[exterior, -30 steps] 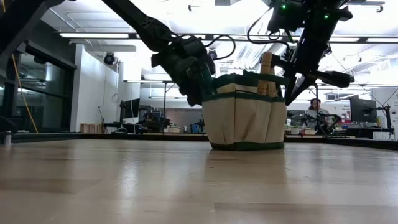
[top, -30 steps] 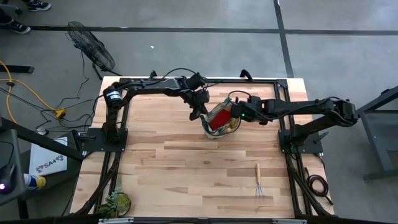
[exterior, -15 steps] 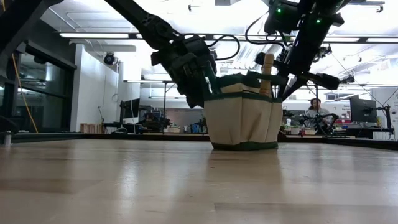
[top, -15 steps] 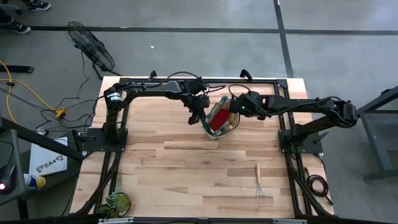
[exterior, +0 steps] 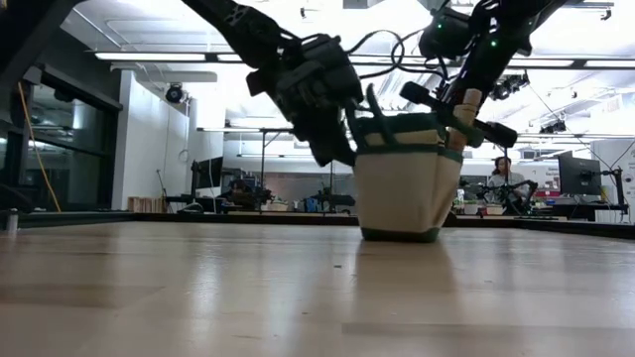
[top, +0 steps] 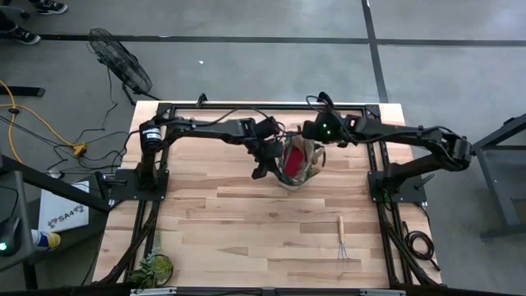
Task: Pick & Place Garden tools in Gardening bag
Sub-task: Adjust the gardening bag
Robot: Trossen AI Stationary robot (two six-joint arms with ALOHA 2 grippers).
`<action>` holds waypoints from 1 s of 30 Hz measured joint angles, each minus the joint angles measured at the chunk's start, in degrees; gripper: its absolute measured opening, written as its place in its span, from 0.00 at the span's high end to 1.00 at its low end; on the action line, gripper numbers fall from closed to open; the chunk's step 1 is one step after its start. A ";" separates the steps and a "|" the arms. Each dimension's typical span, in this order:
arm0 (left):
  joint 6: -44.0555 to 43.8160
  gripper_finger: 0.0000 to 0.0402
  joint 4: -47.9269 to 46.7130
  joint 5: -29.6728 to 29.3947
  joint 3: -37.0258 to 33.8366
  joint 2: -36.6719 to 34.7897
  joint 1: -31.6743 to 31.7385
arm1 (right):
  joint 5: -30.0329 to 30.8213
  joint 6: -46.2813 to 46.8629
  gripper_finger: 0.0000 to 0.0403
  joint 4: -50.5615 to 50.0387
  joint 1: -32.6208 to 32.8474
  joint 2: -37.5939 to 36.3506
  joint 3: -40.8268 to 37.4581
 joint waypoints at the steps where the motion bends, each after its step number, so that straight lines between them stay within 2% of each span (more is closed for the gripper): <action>1: -0.72 1.00 0.82 -0.03 0.00 0.00 -0.42 | -0.49 -0.51 1.00 0.50 -0.44 0.00 0.00; 7: -3.78 1.00 4.64 -0.86 0.00 0.00 -2.40 | -2.95 -3.16 1.00 2.87 -2.16 0.00 0.00; 14: -3.88 1.00 3.44 -1.51 0.00 0.00 -2.47 | -4.48 -6.25 1.00 3.41 -3.28 -0.60 0.00; 19: -3.21 1.00 0.01 -2.27 0.06 -1.25 0.34 | -4.15 -7.10 1.00 0.99 -5.10 -3.97 0.00; 24: 1.79 1.00 -6.98 -2.71 0.07 -3.17 3.61 | -4.33 -7.40 1.00 -0.18 -6.28 -9.37 0.00; 30: 6.99 1.00 -9.96 -6.76 -0.04 -4.17 9.45 | -5.79 -6.74 1.00 -1.67 -0.76 -15.71 0.00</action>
